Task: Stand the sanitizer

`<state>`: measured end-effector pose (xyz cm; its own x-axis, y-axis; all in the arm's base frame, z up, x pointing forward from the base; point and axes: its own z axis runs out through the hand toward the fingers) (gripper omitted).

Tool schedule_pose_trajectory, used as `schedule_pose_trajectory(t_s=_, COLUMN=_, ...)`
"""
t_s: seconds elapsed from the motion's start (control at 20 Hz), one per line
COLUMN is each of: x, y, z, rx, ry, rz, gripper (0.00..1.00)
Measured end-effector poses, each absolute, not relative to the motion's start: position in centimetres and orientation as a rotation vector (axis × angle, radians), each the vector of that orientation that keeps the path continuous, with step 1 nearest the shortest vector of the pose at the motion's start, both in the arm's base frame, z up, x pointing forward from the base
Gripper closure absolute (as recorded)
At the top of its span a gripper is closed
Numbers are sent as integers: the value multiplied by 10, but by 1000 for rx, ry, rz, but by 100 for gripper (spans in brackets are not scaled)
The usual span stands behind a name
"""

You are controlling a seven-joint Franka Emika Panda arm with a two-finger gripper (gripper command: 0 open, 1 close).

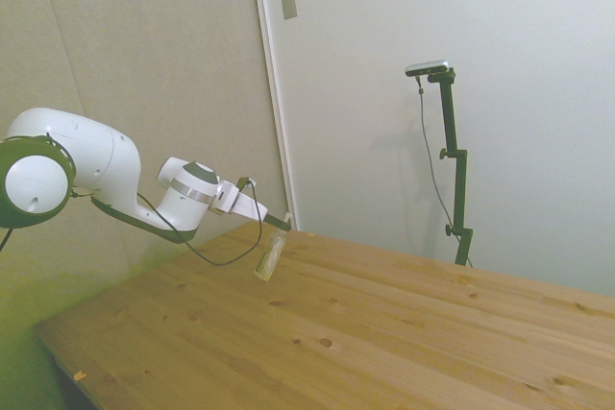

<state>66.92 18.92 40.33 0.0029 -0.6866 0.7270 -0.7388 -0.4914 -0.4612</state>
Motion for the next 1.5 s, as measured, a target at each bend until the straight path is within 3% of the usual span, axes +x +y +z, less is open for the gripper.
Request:
schedule_pose_trajectory(t_s=0.45, x=660, y=186, z=387, rx=1914, ry=-1554, rz=1891, gripper=100)
schedule_pose_trajectory(t_s=0.65, x=670, y=188, z=410, rx=1850, ry=-1544, rz=1959, gripper=100)
schedule_pose_trajectory(t_s=1.5, x=690, y=182, z=367, rx=1848, ry=-1491, rz=1934, gripper=100)
